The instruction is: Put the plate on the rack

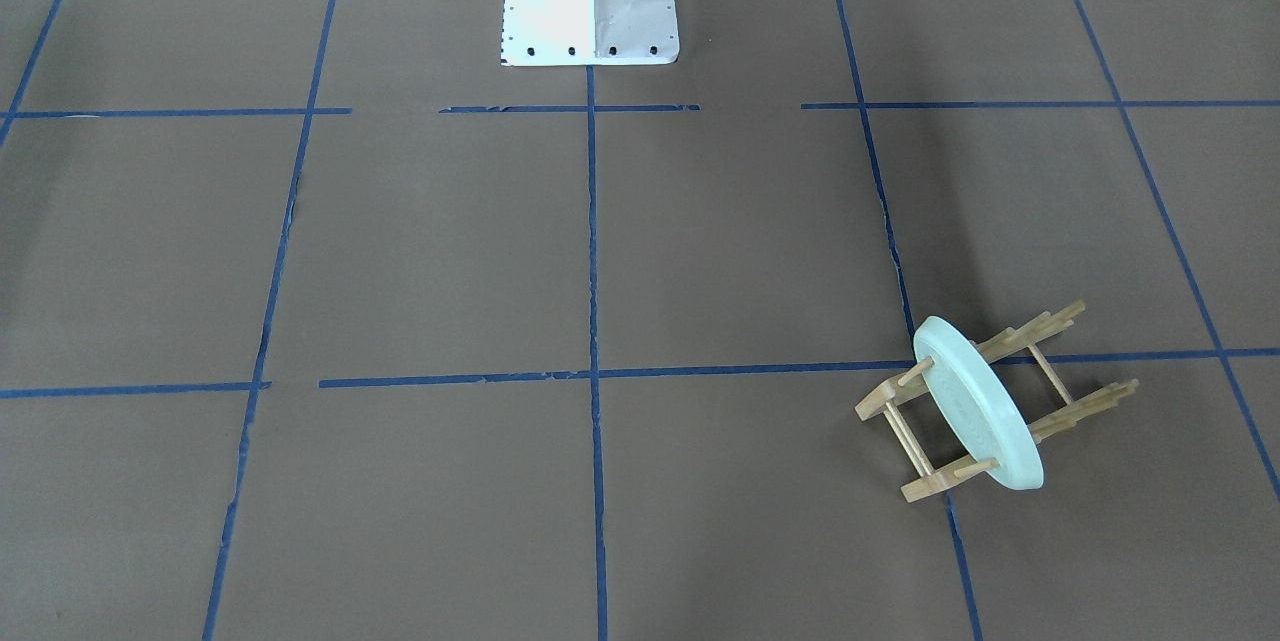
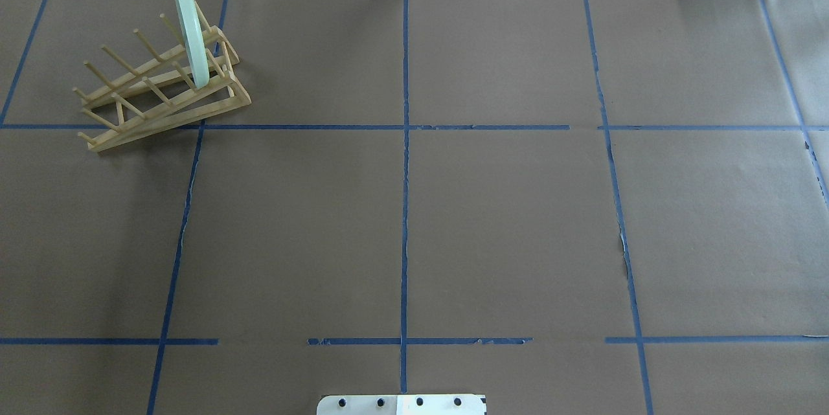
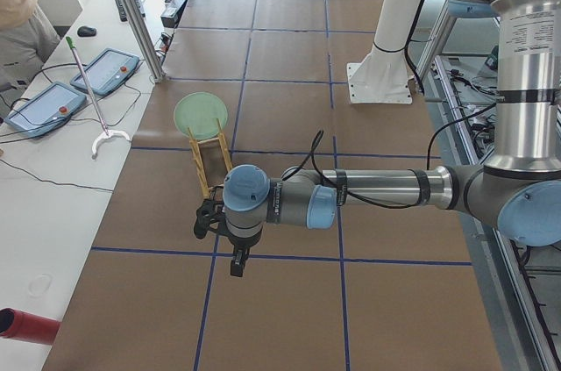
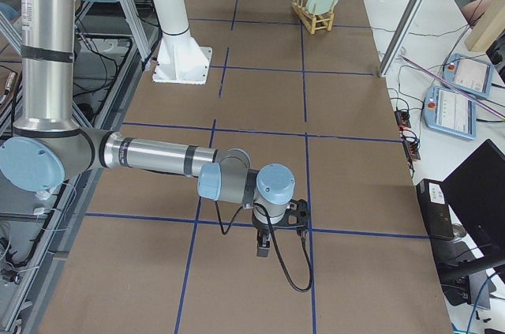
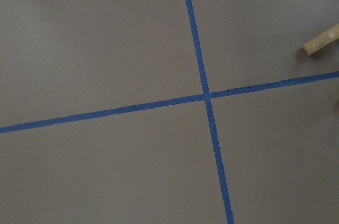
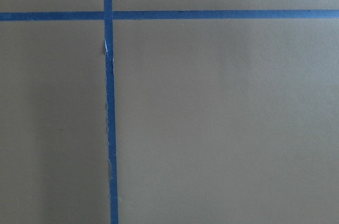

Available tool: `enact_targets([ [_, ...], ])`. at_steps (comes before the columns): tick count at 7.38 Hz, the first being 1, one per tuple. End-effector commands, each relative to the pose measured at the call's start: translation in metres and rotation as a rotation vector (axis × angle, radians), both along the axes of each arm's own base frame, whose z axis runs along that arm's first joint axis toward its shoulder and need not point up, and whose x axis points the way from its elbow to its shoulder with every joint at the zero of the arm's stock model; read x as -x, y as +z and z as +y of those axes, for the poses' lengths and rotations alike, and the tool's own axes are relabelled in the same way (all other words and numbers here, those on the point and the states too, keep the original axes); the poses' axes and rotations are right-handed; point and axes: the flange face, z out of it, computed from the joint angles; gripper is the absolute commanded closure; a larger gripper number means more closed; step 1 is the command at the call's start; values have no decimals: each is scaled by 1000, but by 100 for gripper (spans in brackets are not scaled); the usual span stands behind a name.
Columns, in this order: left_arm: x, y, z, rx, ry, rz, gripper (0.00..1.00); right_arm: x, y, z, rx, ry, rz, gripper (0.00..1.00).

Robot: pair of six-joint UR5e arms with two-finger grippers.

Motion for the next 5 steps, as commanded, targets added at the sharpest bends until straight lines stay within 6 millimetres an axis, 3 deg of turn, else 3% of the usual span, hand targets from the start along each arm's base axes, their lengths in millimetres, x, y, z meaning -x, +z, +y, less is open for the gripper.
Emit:
enact_targets([
  [1, 3, -35, -46, 141, 1, 5, 0, 0, 0, 0, 0, 0, 0, 0],
  [2, 4, -53, -54, 169, 1, 6, 0, 0, 0, 0, 1, 0, 0, 0],
  [5, 3, -49, -59, 127, 4, 5, 0, 0, 0, 0, 1, 0, 0, 0],
])
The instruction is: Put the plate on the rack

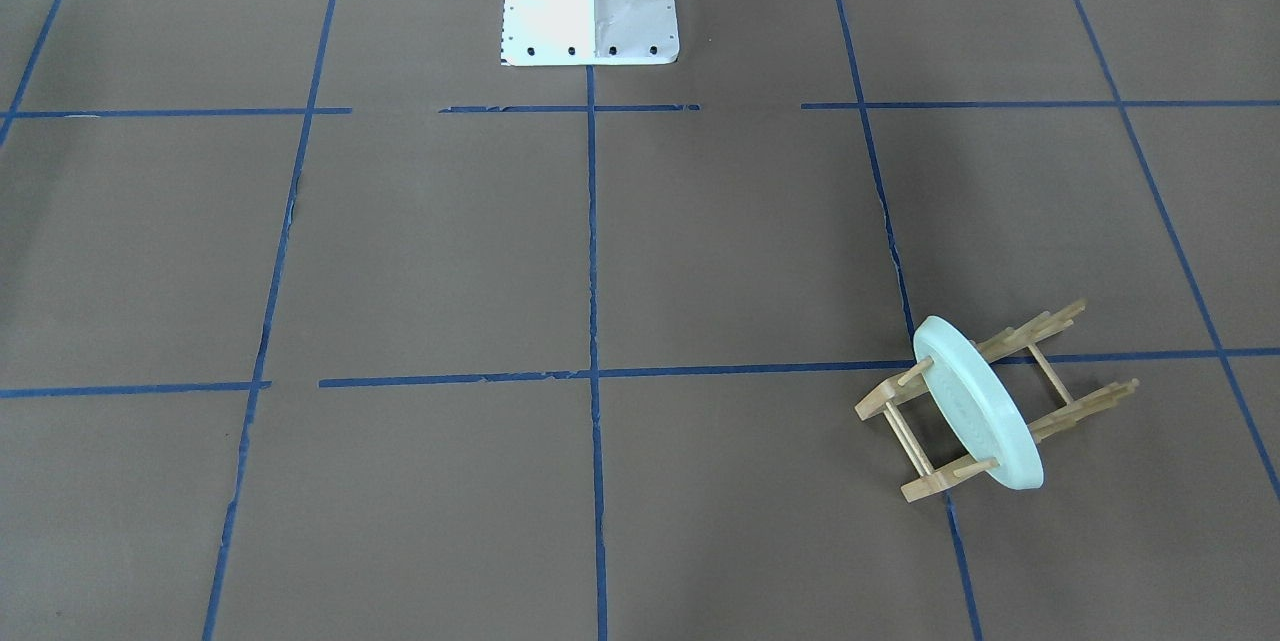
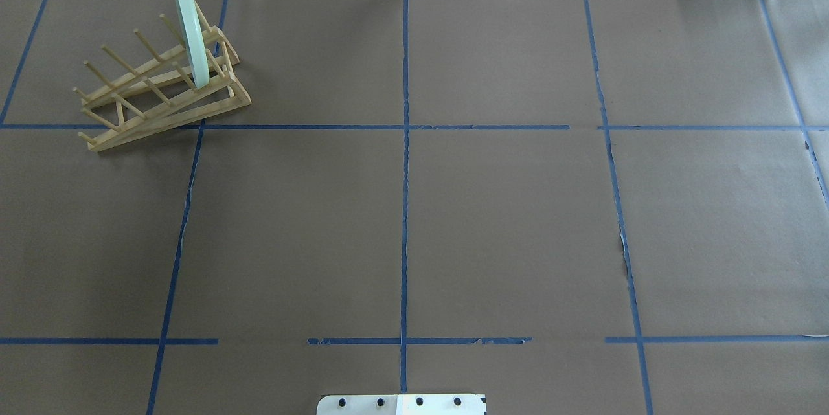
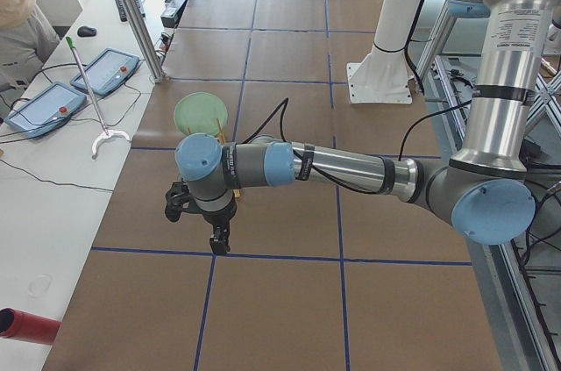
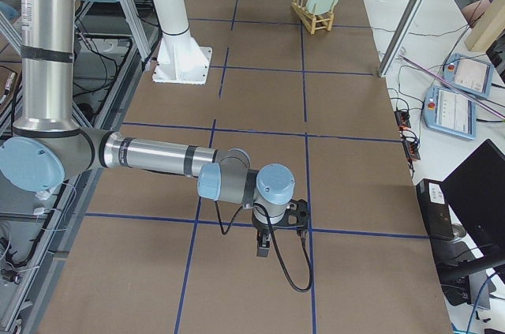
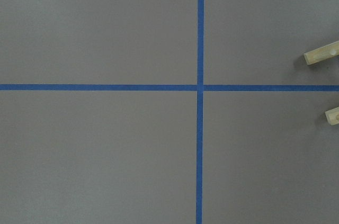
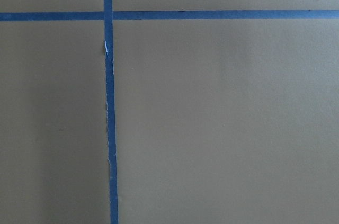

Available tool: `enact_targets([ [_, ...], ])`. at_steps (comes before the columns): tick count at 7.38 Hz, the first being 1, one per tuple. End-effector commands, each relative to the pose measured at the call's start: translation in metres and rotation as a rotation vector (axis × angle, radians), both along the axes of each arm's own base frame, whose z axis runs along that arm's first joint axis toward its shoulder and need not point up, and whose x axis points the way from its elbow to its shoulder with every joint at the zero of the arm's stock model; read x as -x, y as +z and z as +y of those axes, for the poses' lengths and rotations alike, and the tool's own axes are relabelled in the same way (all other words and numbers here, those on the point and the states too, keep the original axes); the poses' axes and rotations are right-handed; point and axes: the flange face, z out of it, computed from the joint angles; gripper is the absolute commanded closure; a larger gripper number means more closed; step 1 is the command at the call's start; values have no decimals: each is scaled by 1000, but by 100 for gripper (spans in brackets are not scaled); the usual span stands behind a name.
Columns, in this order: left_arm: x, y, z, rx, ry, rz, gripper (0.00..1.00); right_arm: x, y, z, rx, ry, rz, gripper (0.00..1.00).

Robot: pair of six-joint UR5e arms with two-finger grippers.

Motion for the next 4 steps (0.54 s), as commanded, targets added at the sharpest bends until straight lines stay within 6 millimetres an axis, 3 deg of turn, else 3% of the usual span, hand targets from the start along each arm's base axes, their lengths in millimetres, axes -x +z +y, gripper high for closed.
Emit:
enact_targets([
  [1, 0, -3, -4, -21, 1, 2, 0, 0, 0, 0, 1, 0, 0, 0],
  [4, 1, 17, -11, -76, 2, -5, 0, 0, 0, 0, -1, 0, 0, 0],
])
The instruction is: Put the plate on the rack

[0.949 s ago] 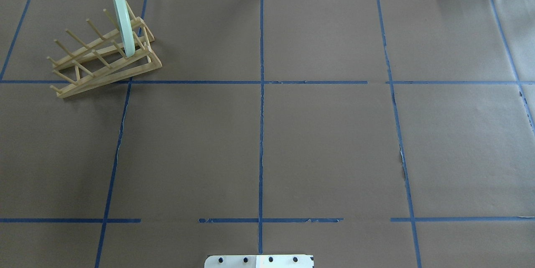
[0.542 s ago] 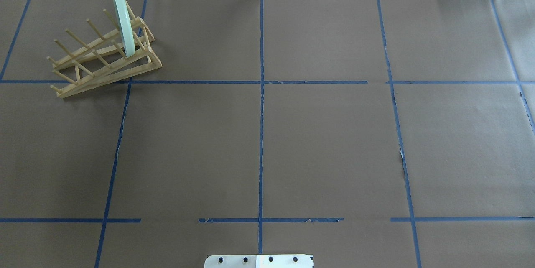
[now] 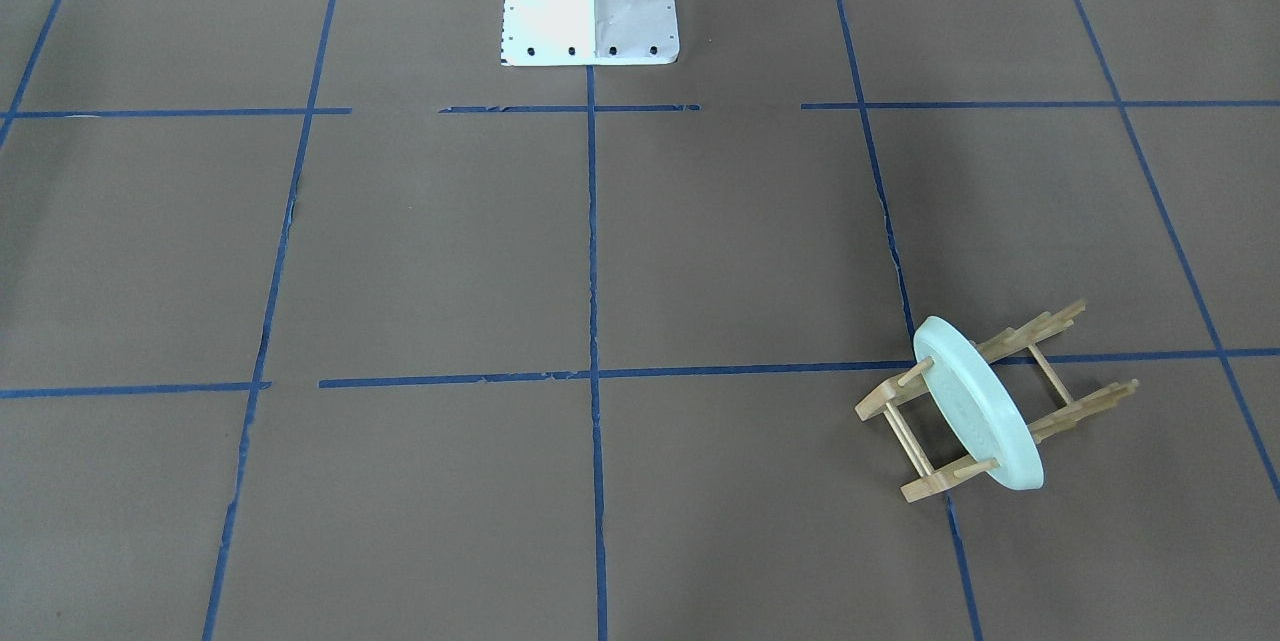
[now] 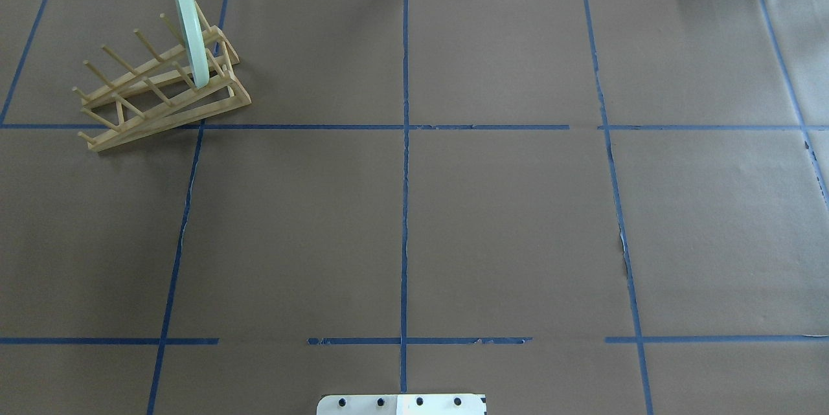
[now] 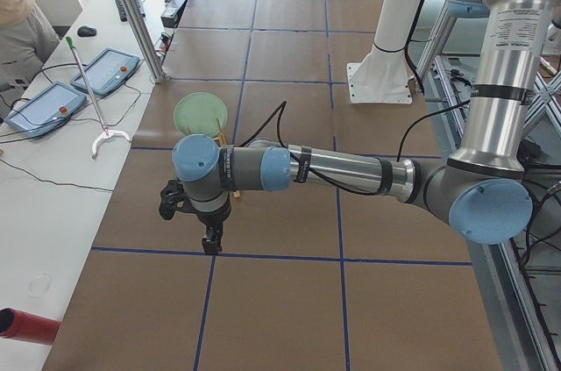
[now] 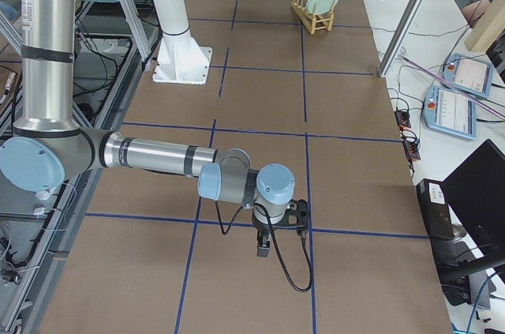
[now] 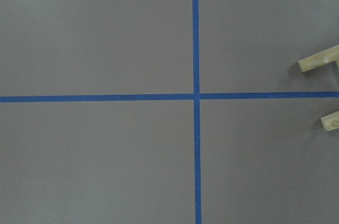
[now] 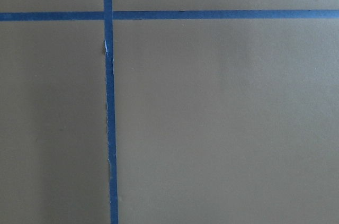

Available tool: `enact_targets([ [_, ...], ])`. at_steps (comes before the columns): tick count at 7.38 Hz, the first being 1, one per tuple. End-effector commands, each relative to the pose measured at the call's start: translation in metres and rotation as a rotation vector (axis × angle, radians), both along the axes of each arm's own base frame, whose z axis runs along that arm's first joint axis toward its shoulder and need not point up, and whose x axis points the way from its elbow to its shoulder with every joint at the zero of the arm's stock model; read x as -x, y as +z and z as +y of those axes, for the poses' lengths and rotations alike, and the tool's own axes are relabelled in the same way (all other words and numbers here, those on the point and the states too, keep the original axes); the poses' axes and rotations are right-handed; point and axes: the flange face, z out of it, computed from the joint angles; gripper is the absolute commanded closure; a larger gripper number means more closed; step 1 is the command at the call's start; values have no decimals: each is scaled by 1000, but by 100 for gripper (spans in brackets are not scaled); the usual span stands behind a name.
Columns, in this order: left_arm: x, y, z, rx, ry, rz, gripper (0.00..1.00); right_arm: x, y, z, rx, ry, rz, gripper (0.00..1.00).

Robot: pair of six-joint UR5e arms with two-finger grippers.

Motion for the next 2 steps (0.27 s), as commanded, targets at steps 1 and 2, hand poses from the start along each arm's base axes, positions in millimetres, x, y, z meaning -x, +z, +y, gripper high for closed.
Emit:
enact_targets([
  [1, 0, 7, -6, -19, 1, -2, 0, 0, 0, 0, 0, 0, 0, 0],
  [2, 1, 7, -17, -16, 1, -2, 0, 0, 0, 0, 0, 0, 0, 0],
])
